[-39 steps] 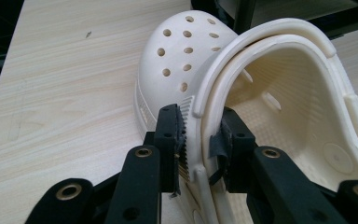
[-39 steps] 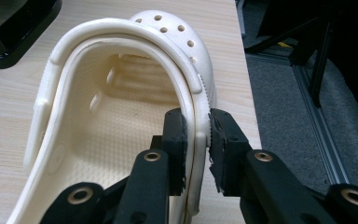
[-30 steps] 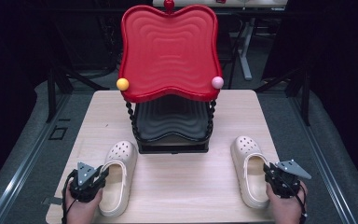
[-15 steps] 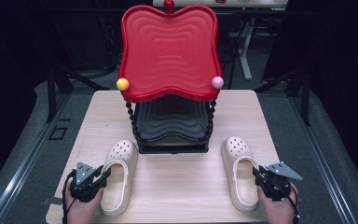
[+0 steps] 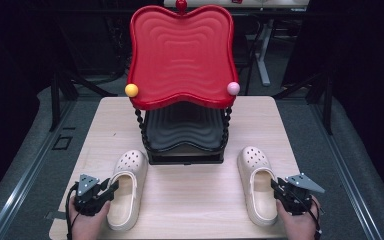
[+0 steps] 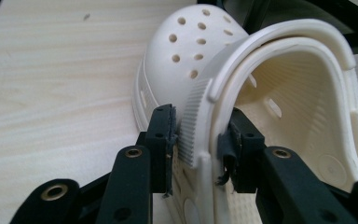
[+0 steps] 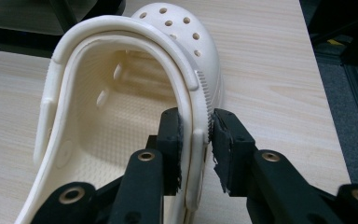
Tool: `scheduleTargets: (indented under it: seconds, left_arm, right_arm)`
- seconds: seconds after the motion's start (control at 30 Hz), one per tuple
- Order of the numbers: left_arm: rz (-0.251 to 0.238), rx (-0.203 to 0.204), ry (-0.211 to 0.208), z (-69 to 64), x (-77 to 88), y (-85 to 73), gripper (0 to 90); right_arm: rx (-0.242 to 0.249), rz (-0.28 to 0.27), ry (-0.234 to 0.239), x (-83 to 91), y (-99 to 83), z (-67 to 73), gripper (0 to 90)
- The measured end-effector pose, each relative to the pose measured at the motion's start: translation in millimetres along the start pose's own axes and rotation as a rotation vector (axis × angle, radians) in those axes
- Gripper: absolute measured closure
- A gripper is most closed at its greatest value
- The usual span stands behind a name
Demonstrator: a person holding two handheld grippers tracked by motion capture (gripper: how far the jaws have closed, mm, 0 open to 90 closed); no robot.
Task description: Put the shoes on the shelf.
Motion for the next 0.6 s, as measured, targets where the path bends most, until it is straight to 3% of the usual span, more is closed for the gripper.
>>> scheduleTargets:
  seconds: [0.17,0.4,0.6]
  left_arm:
    - [0.003,0.000,0.006,-0.4,-0.4,0.1,67.9]
    - [-0.010,0.007,0.029,0.7,0.1,2.0,73.8]
    - [-0.024,0.020,0.045,1.5,3.4,4.5,75.8]
  right_arm:
    - [-0.024,0.016,0.004,-2.1,0.6,-0.2,72.1]
    - [-0.014,0.032,-0.011,-3.0,2.8,1.6,75.5]
    - [-0.056,0.031,-0.018,-2.2,2.7,0.0,76.6]
Point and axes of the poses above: each handheld gripper's, and its own axes: x roughly backward along the jaws, y roughly out of its top, z roughly to its left, the point moved 1 cm from there along -x, roughly forward along the jaws, and after that the axes turned 13 degrees about x, right-handed, at the moved point
